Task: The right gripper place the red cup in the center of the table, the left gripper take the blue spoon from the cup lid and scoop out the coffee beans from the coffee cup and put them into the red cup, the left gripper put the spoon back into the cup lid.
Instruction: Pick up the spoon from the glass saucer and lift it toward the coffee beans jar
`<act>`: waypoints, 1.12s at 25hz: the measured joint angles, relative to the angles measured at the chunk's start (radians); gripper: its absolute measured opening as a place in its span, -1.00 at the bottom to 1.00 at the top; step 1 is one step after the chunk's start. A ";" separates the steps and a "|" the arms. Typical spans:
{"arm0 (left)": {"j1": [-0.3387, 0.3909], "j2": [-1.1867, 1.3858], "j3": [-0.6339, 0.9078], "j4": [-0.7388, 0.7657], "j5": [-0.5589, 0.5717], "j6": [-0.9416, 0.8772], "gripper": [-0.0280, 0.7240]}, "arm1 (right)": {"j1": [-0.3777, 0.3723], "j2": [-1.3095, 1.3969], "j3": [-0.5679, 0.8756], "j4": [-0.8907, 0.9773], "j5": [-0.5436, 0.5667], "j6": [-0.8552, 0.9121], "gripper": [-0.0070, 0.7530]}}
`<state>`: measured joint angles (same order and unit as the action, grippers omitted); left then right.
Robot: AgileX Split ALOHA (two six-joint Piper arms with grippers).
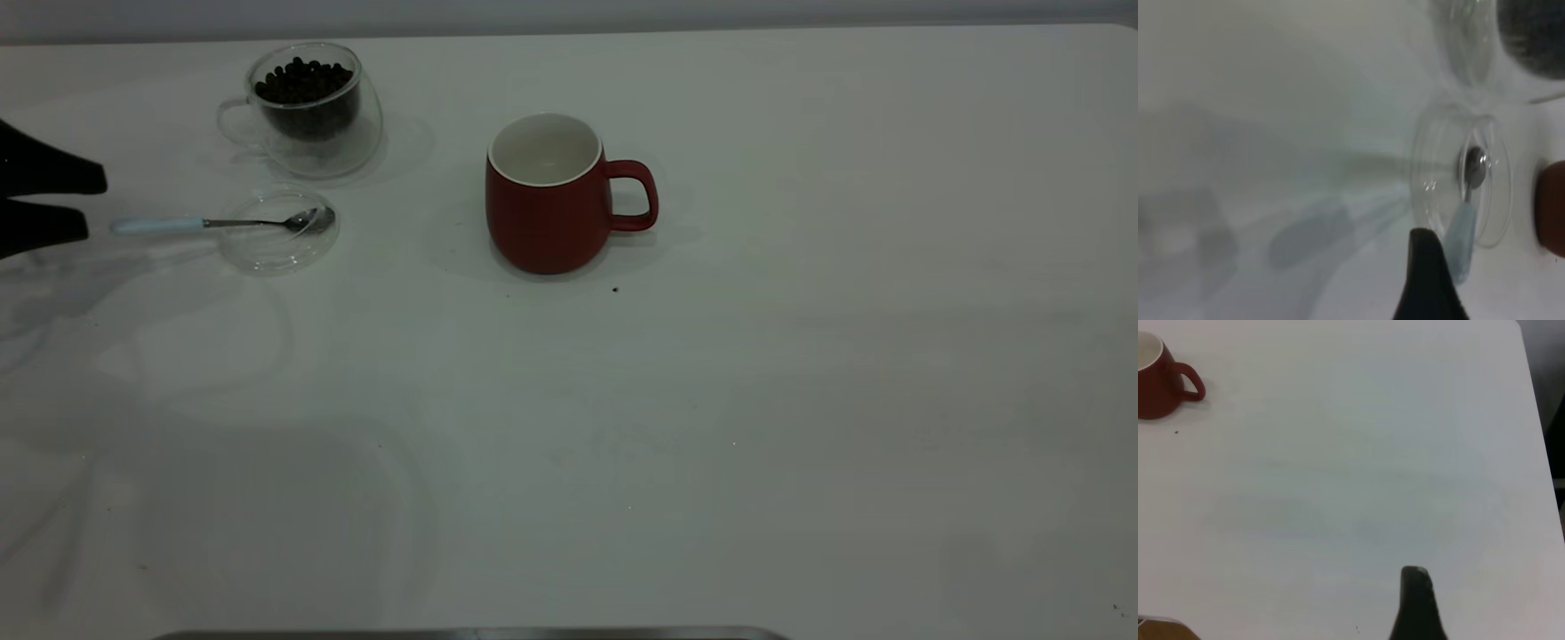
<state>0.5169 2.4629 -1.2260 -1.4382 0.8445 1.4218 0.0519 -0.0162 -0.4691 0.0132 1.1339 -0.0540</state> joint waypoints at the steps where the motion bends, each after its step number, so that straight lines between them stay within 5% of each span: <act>1: -0.006 0.000 0.000 0.000 -0.001 0.006 0.57 | 0.000 0.000 0.000 0.000 0.000 0.000 0.55; 12: -0.077 0.055 -0.120 0.050 -0.039 -0.072 0.57 | 0.000 0.000 0.000 0.000 0.000 0.000 0.55; 20: -0.122 0.093 -0.214 0.287 -0.021 -0.237 0.57 | 0.000 0.000 0.000 0.000 0.000 0.000 0.55; 28: -0.128 0.110 -0.239 0.301 -0.018 -0.266 0.56 | 0.000 0.000 0.000 0.000 0.000 0.000 0.55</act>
<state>0.3887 2.5729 -1.4646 -1.1374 0.8269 1.1561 0.0519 -0.0162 -0.4691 0.0132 1.1339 -0.0540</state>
